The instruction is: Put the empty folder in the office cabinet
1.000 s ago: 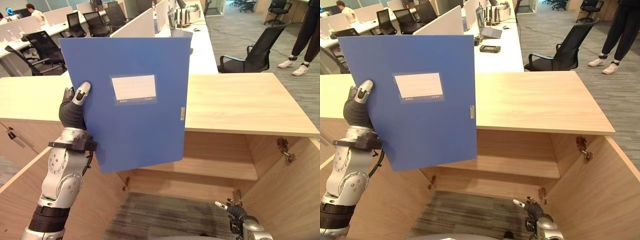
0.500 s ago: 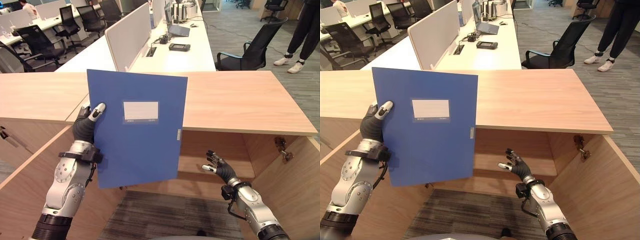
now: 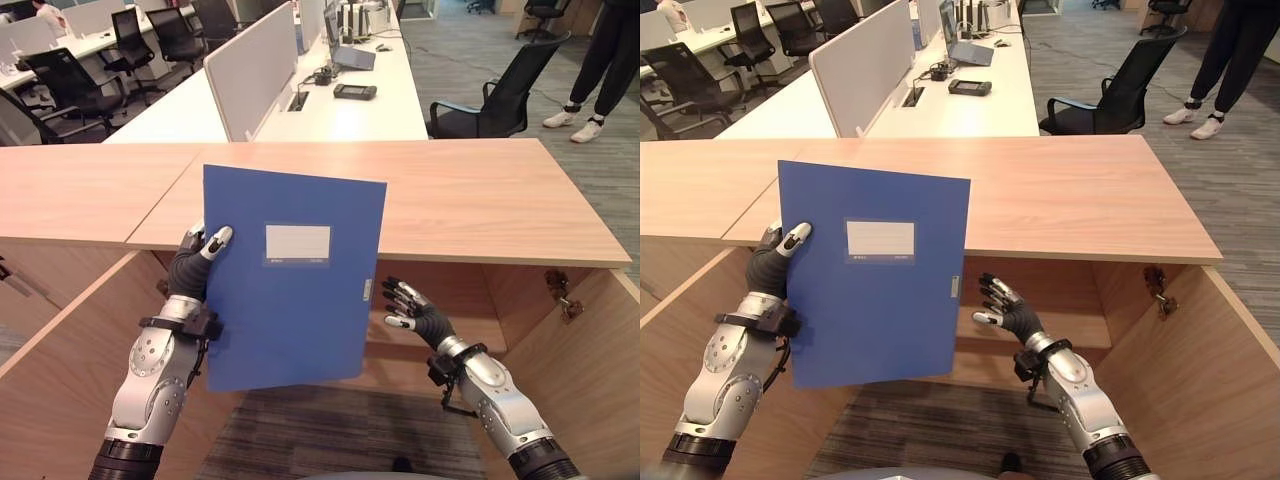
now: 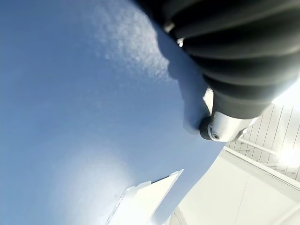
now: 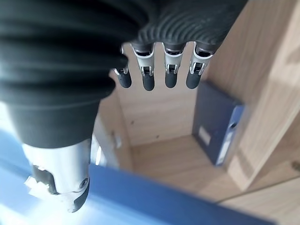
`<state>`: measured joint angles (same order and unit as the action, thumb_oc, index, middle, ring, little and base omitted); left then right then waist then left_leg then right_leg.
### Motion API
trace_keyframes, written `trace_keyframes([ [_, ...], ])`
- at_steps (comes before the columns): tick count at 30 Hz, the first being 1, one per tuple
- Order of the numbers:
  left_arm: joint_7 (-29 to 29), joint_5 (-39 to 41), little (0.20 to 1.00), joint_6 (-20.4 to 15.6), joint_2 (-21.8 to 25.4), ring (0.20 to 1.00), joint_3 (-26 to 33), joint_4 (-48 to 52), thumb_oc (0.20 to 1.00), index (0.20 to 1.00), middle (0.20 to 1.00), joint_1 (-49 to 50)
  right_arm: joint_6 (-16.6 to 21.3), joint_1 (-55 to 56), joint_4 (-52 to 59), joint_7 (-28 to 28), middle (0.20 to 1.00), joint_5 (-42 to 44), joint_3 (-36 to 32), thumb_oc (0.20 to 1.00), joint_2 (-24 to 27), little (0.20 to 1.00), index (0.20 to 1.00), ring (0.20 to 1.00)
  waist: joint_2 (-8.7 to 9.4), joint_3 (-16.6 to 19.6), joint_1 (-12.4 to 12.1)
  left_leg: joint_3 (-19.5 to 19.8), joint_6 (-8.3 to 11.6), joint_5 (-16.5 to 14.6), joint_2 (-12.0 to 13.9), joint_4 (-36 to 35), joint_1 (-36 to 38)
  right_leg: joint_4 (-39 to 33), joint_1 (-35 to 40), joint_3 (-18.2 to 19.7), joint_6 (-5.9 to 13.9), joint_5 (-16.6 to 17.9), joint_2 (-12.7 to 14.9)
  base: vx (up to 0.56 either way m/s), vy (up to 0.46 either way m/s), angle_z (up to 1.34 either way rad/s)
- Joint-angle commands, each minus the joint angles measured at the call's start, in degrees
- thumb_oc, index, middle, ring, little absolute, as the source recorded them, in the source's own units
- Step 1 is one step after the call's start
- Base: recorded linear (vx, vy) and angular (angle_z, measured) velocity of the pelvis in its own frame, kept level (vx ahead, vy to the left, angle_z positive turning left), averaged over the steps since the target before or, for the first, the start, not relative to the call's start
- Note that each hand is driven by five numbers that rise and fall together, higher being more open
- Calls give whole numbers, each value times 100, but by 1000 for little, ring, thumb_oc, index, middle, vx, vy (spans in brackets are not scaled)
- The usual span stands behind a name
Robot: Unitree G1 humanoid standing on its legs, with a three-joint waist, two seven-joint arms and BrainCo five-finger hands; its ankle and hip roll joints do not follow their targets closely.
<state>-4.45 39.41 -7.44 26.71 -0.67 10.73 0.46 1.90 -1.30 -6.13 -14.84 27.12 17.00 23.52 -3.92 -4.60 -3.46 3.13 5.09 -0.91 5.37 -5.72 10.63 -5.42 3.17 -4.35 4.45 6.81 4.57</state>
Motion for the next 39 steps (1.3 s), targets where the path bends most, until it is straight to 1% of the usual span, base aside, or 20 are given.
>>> trace_keyframes([
  [1, -13, -148, 200, -412, 97, 200, 59, 45, 200, 200, 200, -508, 163, -457, 638, -221, 1000, 526, 175, 1000, -148, 1000, 1000, 1000, 274, 19, 97, -278, 6, -68, -74, 72, -174, 198, 602, 32, 342, -968, 250, 0, 0, 0],
  [12, -153, -258, 200, -403, 62, 200, -153, 141, 200, 200, 200, -591, 85, -640, 930, -360, 1000, 821, 397, 1000, -185, 1000, 1000, 1000, 316, 30, 97, -297, 11, -66, -61, 72, -190, 187, 582, 58, 342, -947, 257, 0, 0, 0],
  [21, -287, -309, 200, -384, 25, 200, -282, 160, 200, 200, 200, -624, 16, -787, 1008, -444, 1000, 858, 566, 1000, -223, 1000, 1000, 1000, 338, 35, 78, -328, 17, -57, -49, 72, -205, 147, 560, 62, 340, -913, 251, 0, 0, 0],
  [28, -339, -282, 200, -353, -62, 200, -461, 204, 200, 200, 200, -675, 22, -870, 943, -386, 1000, 852, 664, 1000, -289, 1000, 1000, 1000, 348, 19, 82, -308, 10, -51, -52, 72, -217, 164, 562, 73, 332, -927, 246, 0, 0, 0],
  [34, -435, -249, 200, -284, -32, 200, -624, 234, 200, 200, 200, -795, -88, -941, 772, -404, 1000, 1007, 803, 1000, -361, 1000, 1000, 1000, 352, 14, 74, -286, 11, -50, -52, 72, -217, 179, 560, 73, 333, -934, 247, 0, 0, 0],
  [36, -487, -225, 200, -259, -17, 200, -744, 265, 200, 200, 200, -878, -216, -957, 652, -473, 1000, 1277, 935, 1000, -407, 1000, 1000, 1000, 357, 16, 69, -280, 8, -52, -54, 72, -222, 188, 549, 69, 335, -934, 248, 0, 0, 0],
  [37, -487, -224, 200, -260, -16, 200, -744, 264, 200, 200, 200, -879, -215, -959, 650, -474, 1000, 1278, 935, 1000, -407, 1000, 1000, 1000, 357, 16, 70, -280, 8, -52, -55, 72, -223, 189, 548, 69, 335, -934, 248, 0, 0, 0],
  [38, -546, -186, 200, -244, -10, 200, -859, 293, 200, 200, 200, -963, -360, -977, 545, -595, 1000, 1737, 1119, 1000, -482, 1000, 1000, 1000, 368, 17, 55, -279, 13, -45, -58, 72, -227, 195, 545, 67, 335, -933, 245, 0, 0, 0],
  [39, -560, -160, 200, -244, -2, 200, -897, 305, 200, 200, 200, -999, -422, -996, 550, -654, 1000, 1877, 1211, 1000, -485, 1000, 1000, 1000, 375, 15, 51, -276, 15, -44, -60, 72, -230, 202, 540, 69, 335, -934, 244, 0, 0, 0],
])
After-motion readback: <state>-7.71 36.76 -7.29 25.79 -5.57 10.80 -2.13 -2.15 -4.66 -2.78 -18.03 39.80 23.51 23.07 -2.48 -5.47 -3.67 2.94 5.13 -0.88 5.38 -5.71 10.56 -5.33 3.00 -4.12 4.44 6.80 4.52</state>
